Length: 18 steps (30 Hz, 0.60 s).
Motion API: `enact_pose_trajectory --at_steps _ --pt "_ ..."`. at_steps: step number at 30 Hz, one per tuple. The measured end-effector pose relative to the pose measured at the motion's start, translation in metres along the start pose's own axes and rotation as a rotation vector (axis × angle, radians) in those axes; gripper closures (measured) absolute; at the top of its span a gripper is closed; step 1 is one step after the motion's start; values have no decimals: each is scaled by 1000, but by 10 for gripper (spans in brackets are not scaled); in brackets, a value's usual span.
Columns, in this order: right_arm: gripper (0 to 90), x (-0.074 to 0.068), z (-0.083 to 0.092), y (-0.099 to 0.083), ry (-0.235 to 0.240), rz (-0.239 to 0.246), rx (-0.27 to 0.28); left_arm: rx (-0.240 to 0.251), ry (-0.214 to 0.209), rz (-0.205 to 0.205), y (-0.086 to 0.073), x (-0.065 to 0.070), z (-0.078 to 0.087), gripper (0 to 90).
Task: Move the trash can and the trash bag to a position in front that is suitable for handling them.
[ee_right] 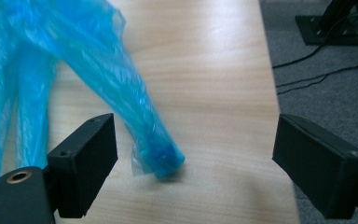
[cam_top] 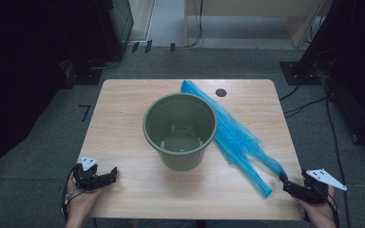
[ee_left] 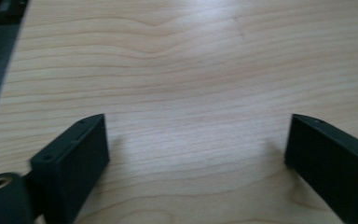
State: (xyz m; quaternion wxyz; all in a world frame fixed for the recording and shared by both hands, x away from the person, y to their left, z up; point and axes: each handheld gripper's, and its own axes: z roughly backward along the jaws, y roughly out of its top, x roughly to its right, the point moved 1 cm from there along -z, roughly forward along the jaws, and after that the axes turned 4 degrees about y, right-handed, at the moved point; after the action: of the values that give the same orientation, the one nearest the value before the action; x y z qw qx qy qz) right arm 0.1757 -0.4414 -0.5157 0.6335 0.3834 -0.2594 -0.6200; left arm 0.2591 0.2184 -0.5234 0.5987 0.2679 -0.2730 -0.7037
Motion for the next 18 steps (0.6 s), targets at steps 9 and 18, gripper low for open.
enact_pose_trajectory --at_steps 9,18 --pt "134 -15 16 22 -6 0 119 45 11 39 10 5 7 157" --pt "141 -36 5 38 6 23 127 133 -32 88 31 18 13 299"
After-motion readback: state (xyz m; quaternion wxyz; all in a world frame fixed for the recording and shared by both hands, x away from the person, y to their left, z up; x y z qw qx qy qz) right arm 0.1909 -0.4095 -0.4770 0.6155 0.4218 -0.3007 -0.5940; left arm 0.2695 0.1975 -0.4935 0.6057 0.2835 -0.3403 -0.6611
